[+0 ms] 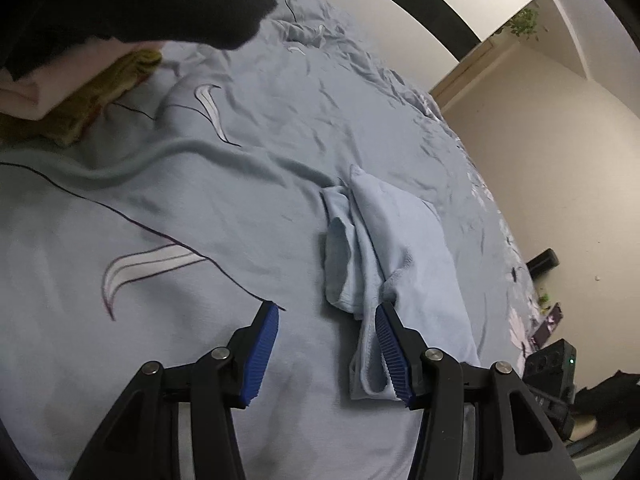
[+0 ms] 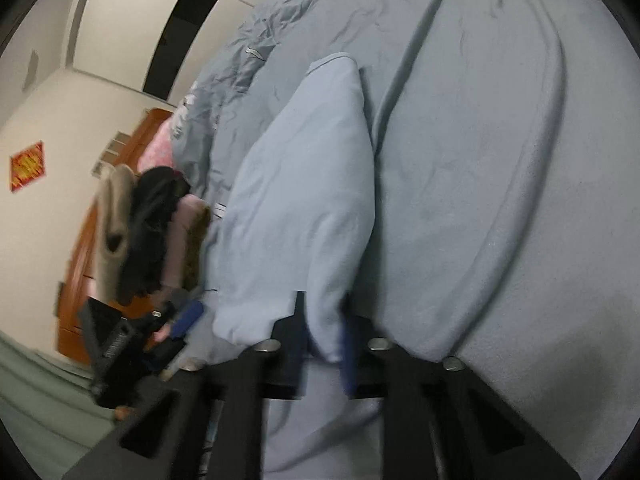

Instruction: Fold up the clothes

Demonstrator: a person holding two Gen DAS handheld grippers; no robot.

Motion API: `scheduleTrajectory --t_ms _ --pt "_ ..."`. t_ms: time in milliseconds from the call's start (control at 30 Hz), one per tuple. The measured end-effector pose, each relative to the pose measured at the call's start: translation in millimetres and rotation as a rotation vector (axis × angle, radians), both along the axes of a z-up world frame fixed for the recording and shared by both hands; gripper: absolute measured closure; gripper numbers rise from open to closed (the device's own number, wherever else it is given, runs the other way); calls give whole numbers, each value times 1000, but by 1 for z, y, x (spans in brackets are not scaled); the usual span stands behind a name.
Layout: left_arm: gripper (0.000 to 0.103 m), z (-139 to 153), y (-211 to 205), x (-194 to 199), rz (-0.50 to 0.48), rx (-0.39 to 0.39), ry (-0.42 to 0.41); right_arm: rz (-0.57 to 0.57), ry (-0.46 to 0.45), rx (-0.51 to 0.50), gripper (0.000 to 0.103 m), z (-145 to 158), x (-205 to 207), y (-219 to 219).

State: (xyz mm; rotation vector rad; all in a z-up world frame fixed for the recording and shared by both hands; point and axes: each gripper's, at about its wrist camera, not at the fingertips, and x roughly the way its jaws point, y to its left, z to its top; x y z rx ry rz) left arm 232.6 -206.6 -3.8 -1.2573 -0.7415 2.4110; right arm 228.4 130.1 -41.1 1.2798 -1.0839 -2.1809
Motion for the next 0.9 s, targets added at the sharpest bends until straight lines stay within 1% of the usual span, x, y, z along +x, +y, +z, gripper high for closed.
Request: scheduleTrajectory --t_ms 67,100,133,200,267,333,400,433,500,533,567,633,667,700,733,767,833,900 --pt "48 -3 5 -6 -22 22 -9 12 16 -10 96 11 -4 14" --pt "48 -5 8 -9 -37 36 -13 21 26 11 96 21 -7 25" --pt "48 -7 12 -13 -58 51 -17 29 36 40 96 33 -10 38" --pt "48 -8 21 -21 -95 75 -21 43 52 135 96 60 -19 70" --pt "48 -9 34 -34 -138 101 -32 65 43 200 96 75 -35 97" --pt "47 -11 50 -52 -169 126 -46 81 17 272 96 82 -53 126" --pt "47 -11 67 -71 -203 125 -57 70 -29 304 95 77 -67 151" --pt "47 -12 77 -81 -223 123 -62 50 -59 296 95 69 -71 164" --pt "47 -14 96 -103 -268 122 -75 19 -100 247 95 53 -73 179" --pt "47 -16 106 -115 -291 123 -83 7 -102 224 94 47 -72 182" --pt "47 -18 115 -126 -310 120 -89 -6 -99 203 91 42 -71 184" --pt "47 -24 130 -146 -329 82 -99 -37 -91 176 89 34 -66 189" --pt "47 -27 138 -155 -339 56 -109 -60 -91 167 79 32 -62 193" --pt "47 -30 142 -159 -354 54 -116 -89 -91 161 73 30 -58 198" --pt "47 -32 145 -163 -372 67 -121 -119 -90 149 62 27 -52 203" --pt "47 -35 149 -168 -390 80 -125 -150 -88 135 60 24 -43 208" --pt "47 -41 155 -176 -428 120 -137 -208 -88 108 60 19 -27 217" --pt "46 -47 157 -180 -454 161 -156 -234 -84 70 59 12 -15 214"
